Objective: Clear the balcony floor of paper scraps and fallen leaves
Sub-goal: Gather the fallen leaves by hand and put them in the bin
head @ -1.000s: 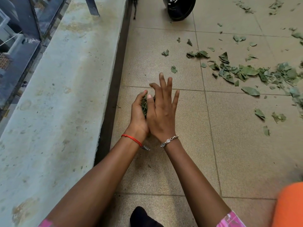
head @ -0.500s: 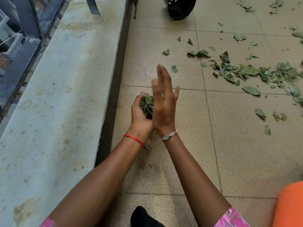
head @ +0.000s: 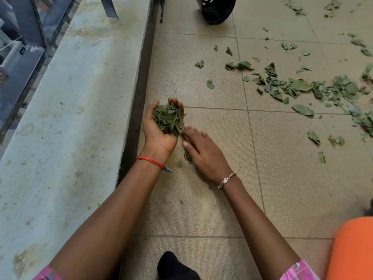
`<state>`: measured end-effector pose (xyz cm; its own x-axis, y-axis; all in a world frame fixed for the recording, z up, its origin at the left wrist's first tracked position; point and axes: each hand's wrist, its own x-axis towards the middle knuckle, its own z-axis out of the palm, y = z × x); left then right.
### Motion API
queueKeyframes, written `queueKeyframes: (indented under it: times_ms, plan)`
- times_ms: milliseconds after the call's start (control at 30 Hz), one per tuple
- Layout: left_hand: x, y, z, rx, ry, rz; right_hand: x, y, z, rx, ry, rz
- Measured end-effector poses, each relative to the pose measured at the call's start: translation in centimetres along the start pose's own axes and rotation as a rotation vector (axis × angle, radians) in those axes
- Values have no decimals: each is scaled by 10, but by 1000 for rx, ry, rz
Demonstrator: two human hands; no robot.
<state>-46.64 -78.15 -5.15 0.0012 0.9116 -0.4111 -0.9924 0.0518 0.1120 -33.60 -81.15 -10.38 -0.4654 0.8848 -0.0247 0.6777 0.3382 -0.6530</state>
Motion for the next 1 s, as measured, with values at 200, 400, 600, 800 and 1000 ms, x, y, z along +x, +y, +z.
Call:
queueKeyframes:
  times_ms: [200, 400, 600, 800, 1000]
  plan:
    - [2, 4, -2, -30, 4, 35, -29, -7, 23, -222, 16, -190]
    - [2, 2, -6, -9, 38, 27, -49, -7, 25, -118, 269, -161]
    - [-2, -5, -8, -5, 51, 5, -73, 3, 6, -297, 25, -172]
    - [-9, -8, -4, -24, 51, -13, -85, 4, 0, 44, -18, -52]
    - [-10, -10, -7, -19, 46, -23, -93, -1, 14, -170, 219, -64]
